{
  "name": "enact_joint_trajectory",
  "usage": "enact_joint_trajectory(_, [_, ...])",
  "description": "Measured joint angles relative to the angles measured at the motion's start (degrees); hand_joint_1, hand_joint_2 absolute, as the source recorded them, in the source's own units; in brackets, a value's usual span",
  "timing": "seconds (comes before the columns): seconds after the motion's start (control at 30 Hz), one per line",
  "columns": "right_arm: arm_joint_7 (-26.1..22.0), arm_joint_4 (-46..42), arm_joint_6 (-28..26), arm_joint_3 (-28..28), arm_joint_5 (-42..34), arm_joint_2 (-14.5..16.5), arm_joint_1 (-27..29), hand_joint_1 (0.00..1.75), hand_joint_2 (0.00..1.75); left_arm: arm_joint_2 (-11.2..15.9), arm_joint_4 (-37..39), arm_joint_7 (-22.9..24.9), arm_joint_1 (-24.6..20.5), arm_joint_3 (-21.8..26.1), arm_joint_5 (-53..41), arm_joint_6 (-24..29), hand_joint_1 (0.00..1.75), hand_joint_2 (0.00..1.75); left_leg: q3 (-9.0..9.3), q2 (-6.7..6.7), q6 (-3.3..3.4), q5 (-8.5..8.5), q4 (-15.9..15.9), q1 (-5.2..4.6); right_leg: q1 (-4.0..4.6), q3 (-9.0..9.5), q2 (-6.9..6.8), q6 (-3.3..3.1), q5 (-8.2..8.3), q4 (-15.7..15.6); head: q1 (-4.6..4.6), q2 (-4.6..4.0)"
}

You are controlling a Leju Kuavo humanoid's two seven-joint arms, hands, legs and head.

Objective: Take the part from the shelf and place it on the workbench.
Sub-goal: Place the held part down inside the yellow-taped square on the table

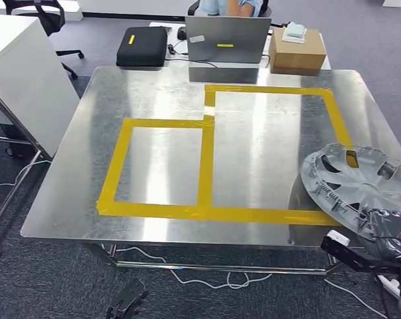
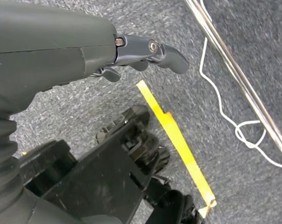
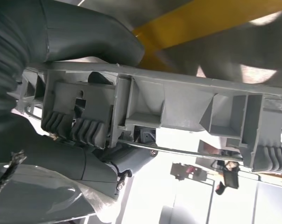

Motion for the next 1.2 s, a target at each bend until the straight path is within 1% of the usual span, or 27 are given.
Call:
enact_joint_trajectory(0.03, [0.0,0.3,0.0,-0.2,-0.1,0.2,0.0,1.75,1.75,0.0,0.0,0.1,0.0,0.0,0.0,0.0,0.00,1.75,0.30,0.01,-0.02,-0.14,-0.8,-0.04,0.12,-0.06,-0.03,-0.11,-0.11,0.0,0.03,0.00])
enact_joint_trajectory(0.13, [0.1,1.1,-0.1,-0.6,-0.4,0.8,-0.2,1.75,1.75,-0.1,0.0,0.1,0.1,0.0,0.0,0.1,0.00,1.75,0.34,-0.22,-0.04,-0.17,-1.2,-0.04,0.12,0.08,-0.19,-0.81,-0.09,-0.2,0.07,0.00])
enact_joint_trajectory(0.23, [0.1,1.9,-0.2,-0.9,-0.5,1.5,-0.5,1.75,1.75,-0.2,0.0,0.1,0.0,0.0,0.0,0.0,0.00,1.75,0.36,-0.28,0.28,-0.34,-1.2,-0.14,0.08,0.34,-0.25,-0.55,0.03,-0.7,0.07,0.00])
enact_joint_trajectory(0.4, [-0.6,4.9,-0.2,-0.9,0.0,2.3,-3.0,1.75,1.75,-0.3,0.0,0.1,-0.2,0.0,-1.0,-0.1,0.00,1.75,0.34,-0.25,0.66,-0.43,-1.1,-0.27,-0.06,0.43,-0.20,0.51,0.18,-1.0,0.05,0.00])
enact_joint_trajectory(0.47, [-1.5,7.4,-0.1,-0.5,1.2,2.5,-5.3,1.75,1.75,-0.4,-0.1,0.2,-0.4,0.0,-1.6,-0.2,0.00,1.75,0.34,-0.25,0.71,-0.40,-1.1,-0.28,-0.09,0.43,-0.19,0.75,0.21,-1.1,0.05,0.00])
enact_joint_trajectory(0.63, [-4.1,15.9,-1.0,2.6,4.2,3.6,-13.1,1.75,1.75,-0.6,-0.1,0.7,-1.1,0.0,-2.7,-0.8,0.00,1.75,0.38,-0.23,0.88,-0.22,-1.1,-0.23,-0.03,0.44,-0.19,0.92,0.33,-1.0,0.04,0.00])
enact_joint_trajectory(0.8, [-5.6,25.3,-3.4,8.3,6.5,6.6,-21.4,1.75,1.75,-0.9,-0.1,1.3,-1.8,0.0,-3.1,-1.0,0.00,1.75,0.48,-0.16,0.83,-0.13,-1.1,-0.14,0.08,0.42,-0.08,0.96,0.37,-0.9,0.03,0.00])
enact_joint_trajectory(0.93, [-6.7,30.2,-3.8,13.1,7.5,9.3,-26.8,1.75,1.75,-0.8,-0.1,2.0,-2.2,0.0,-3.6,-0.4,0.00,1.75,0.53,-0.12,0.76,-0.09,-1.1,-0.07,0.15,0.39,-0.03,0.94,0.36,-0.8,0.03,0.00])
enact_joint_trajectory(1.07, [-7.1,32.5,-3.7,16.4,7.6,11.2,-30.0,1.75,1.75,-0.7,-0.1,2.2,-2.3,0.0,-4.0,-0.1,0.00,1.75,0.54,-0.14,0.72,-0.06,-1.1,-0.02,0.18,0.39,-0.12,0.88,0.33,-0.7,0.03,0.00])
enact_joint_trajectory(1.2, [-7.1,33.6,-3.8,17.8,7.5,12.0,-31.3,1.75,1.75,-0.6,-0.1,2.3,-2.3,0.0,-4.2,0.0,0.00,1.75,0.52,-0.18,0.69,-0.06,-1.1,-0.02,0.19,0.40,-0.15,0.83,0.29,-0.7,0.04,0.00])
